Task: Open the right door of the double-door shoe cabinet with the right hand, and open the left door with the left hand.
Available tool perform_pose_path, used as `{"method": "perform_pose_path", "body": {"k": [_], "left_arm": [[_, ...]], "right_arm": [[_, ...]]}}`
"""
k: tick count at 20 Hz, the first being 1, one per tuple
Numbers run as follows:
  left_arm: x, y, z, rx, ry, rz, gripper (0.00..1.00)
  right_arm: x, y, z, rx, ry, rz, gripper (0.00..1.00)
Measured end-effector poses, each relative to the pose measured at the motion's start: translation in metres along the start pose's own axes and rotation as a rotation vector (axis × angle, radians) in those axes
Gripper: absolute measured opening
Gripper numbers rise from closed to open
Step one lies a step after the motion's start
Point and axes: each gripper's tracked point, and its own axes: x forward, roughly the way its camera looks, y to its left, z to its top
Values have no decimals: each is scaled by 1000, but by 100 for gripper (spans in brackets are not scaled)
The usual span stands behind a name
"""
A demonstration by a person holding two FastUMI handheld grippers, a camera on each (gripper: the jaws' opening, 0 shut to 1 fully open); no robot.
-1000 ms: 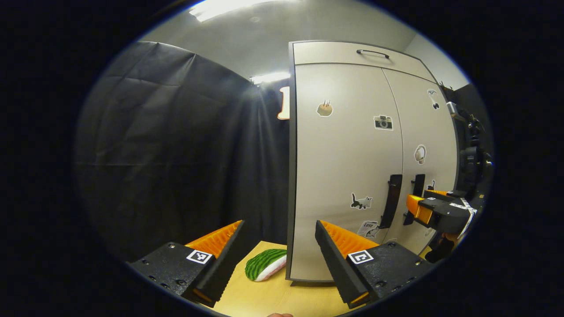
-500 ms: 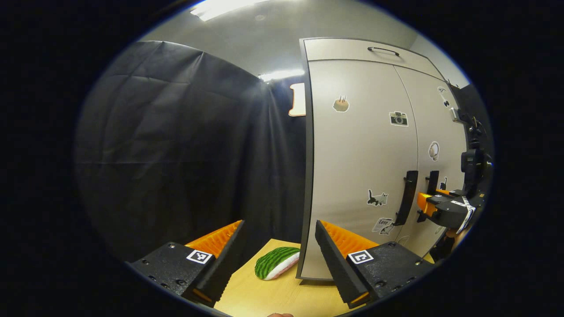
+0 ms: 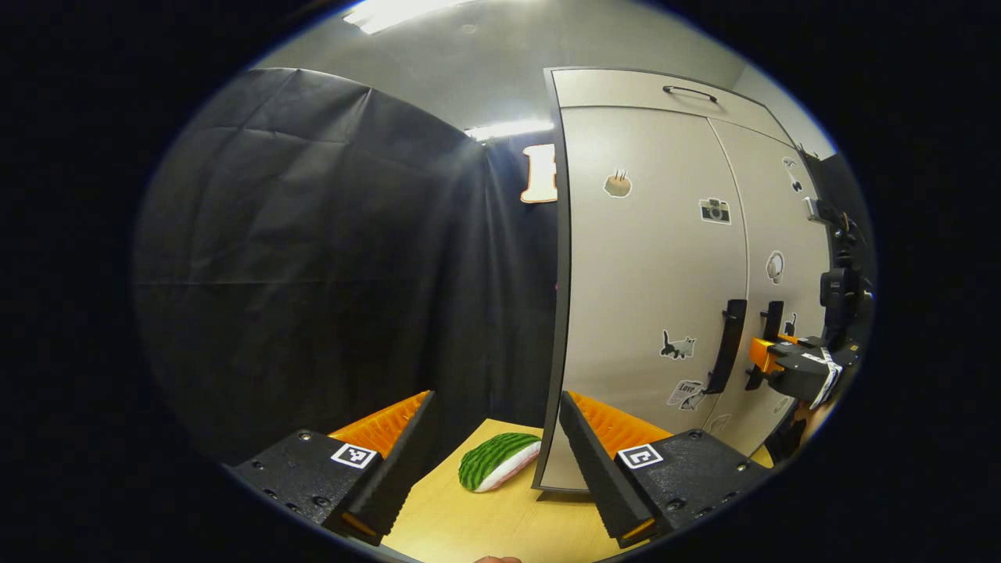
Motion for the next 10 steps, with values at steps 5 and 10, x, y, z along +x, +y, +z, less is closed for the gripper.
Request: {"method": "perform_pose_path", "body": {"k": [5,10], "left_arm": [[-6,-9,-5,-6,15,-28,96],[-14,-25,-8,1,21,-72,96]], "right_arm": [[-9,-2,2,-4,-21,61,22],[-21,-5,2,22,-21,124,22]]}}
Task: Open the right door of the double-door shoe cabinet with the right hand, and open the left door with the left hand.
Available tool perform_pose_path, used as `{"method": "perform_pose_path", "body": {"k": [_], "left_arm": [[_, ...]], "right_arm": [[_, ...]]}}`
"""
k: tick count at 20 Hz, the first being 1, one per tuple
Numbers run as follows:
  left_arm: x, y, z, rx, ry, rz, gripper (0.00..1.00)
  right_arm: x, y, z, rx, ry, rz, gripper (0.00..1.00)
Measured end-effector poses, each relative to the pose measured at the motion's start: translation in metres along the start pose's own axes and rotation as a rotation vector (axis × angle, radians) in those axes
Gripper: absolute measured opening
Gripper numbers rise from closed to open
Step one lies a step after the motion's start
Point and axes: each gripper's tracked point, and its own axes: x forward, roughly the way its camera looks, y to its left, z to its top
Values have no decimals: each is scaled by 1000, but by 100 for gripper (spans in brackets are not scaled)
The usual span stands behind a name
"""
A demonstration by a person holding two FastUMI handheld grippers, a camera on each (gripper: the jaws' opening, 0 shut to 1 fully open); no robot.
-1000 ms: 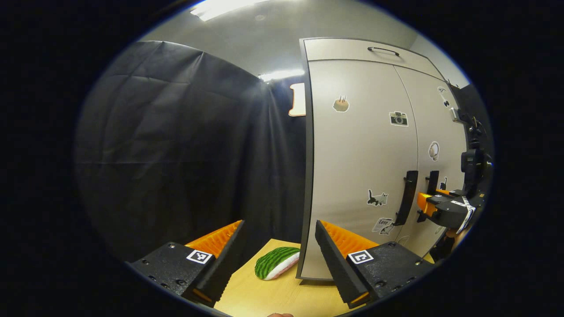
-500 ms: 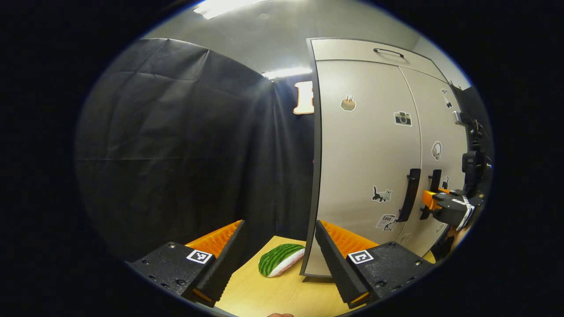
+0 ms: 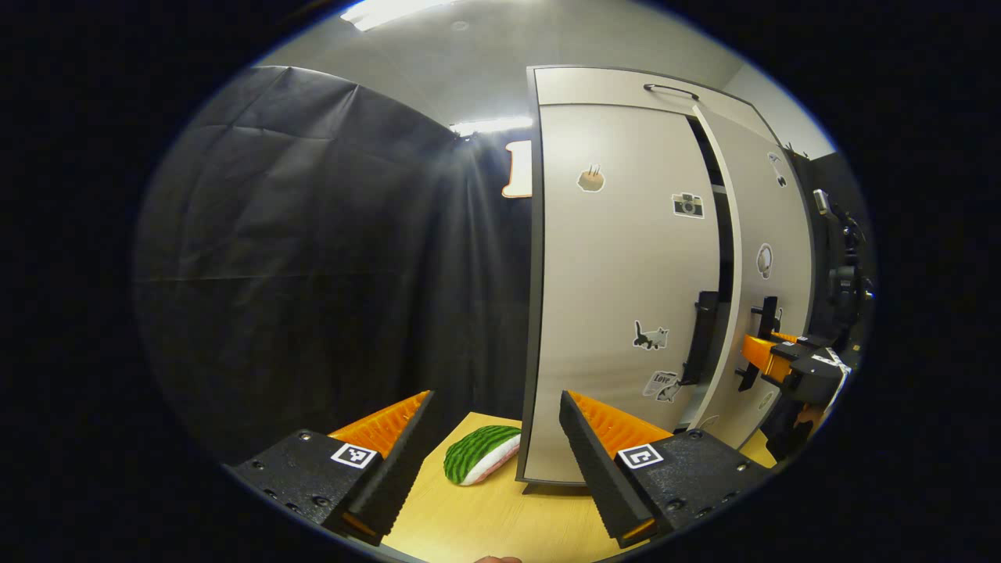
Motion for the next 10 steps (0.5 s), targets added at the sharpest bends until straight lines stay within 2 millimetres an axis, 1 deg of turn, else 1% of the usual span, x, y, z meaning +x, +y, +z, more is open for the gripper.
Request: {"method": "perform_pose_path", "body": {"k": [2,5,10], "left_arm": [[-2,-6,0,2,1,-16,96],[-5,-10,-1,4,4,-31,96],[-6,-18,-2,3,5,-61,96]], "right_arm": [[-4,-2,0,-7,-4,18,22],[-5,-3,-1,14,0,61,22],[-14,-8,0,28,11,128,22]]}}
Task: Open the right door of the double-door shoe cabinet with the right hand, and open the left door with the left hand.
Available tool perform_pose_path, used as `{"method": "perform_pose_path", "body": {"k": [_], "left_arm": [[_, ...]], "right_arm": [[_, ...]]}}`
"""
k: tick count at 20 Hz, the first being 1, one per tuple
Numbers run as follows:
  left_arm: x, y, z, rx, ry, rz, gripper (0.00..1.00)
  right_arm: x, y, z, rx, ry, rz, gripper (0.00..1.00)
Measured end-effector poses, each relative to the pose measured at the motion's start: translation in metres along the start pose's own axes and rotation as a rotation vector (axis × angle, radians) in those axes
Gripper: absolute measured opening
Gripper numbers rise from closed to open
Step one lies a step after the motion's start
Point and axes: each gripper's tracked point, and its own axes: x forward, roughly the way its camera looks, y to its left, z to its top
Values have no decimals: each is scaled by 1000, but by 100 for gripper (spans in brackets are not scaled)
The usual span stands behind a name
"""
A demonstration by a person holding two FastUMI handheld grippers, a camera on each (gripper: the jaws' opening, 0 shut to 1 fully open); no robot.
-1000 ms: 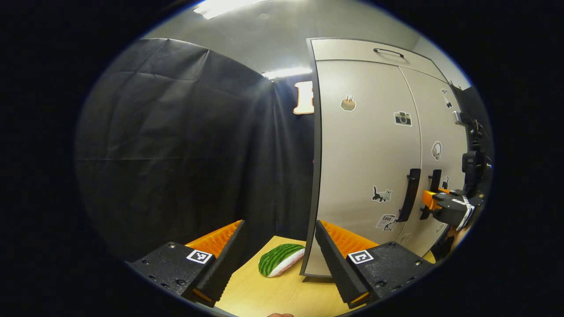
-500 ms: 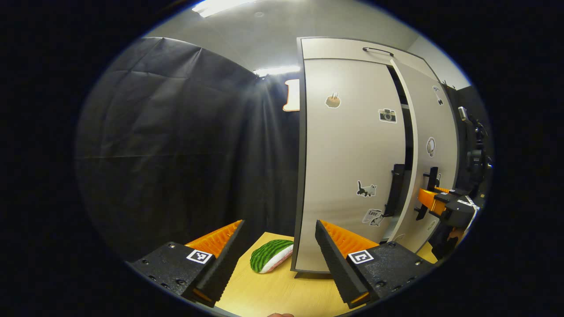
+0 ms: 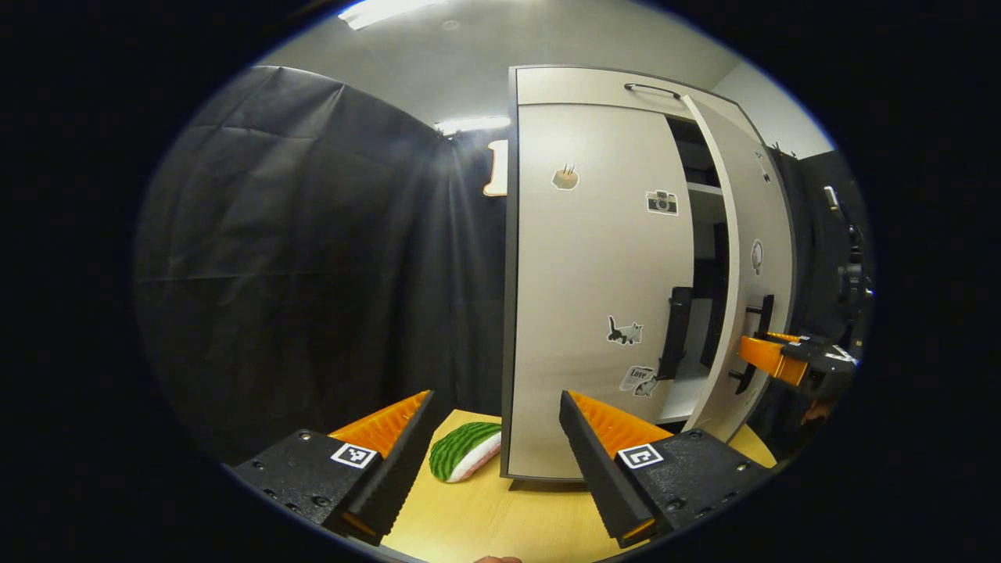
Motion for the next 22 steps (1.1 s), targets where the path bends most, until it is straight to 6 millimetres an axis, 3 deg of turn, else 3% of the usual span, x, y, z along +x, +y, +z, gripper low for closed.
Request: {"method": "perform_pose_path", "body": {"k": [9,22], "left_arm": [[6,-24,-2,9,6,-76,96],[13,-88,-17,22,43,-237,96]], "right_arm": [[-15,-9,-3,19,4,56,22],[-44,-36,-4,48,-10,46,22]]}}
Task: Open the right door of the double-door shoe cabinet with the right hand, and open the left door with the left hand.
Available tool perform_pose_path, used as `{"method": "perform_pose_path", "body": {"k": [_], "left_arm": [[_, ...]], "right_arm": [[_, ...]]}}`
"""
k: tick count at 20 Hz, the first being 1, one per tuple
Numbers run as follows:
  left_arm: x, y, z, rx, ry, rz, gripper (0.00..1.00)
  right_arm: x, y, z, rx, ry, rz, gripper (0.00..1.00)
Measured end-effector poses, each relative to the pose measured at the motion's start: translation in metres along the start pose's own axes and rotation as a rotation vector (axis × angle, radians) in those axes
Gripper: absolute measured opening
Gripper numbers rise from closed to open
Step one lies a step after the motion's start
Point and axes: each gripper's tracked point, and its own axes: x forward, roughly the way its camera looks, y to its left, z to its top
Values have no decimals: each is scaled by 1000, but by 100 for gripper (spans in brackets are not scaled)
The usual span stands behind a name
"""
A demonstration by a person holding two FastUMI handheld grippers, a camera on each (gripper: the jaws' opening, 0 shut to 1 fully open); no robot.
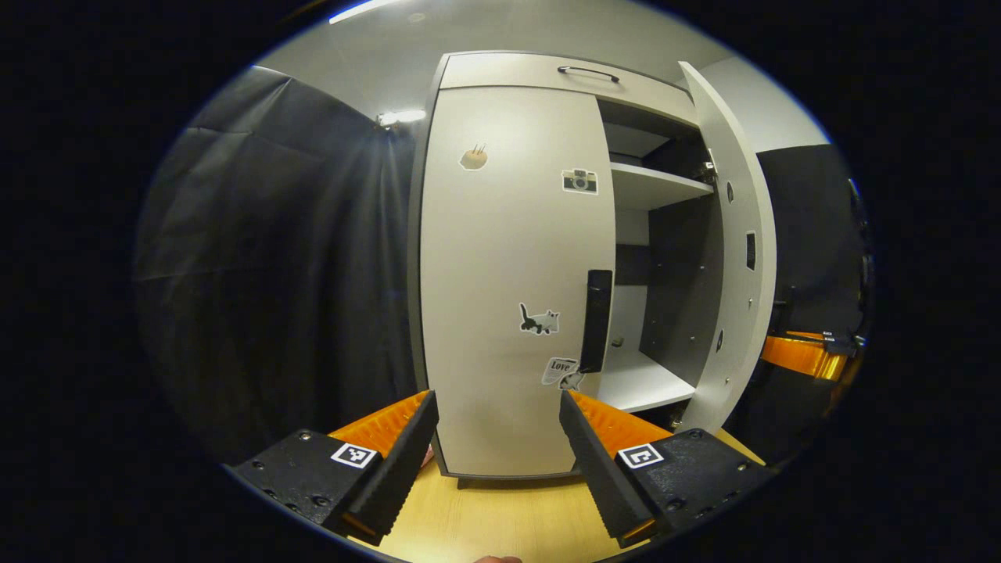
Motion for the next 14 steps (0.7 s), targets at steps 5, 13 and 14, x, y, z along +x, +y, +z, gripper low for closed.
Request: {"method": "perform_pose_path", "body": {"k": [5,13,14], "left_arm": [[2,-7,-1,8,3,-20,96],[3,-23,1,12,-4,-68,96],[3,-25,1,13,-2,-75,96]], "right_arm": [[-7,-9,2,-17,-14,-84,22],[-22,-32,1,38,-36,-205,21],[-23,-34,2,53,-41,-209,21]]}}
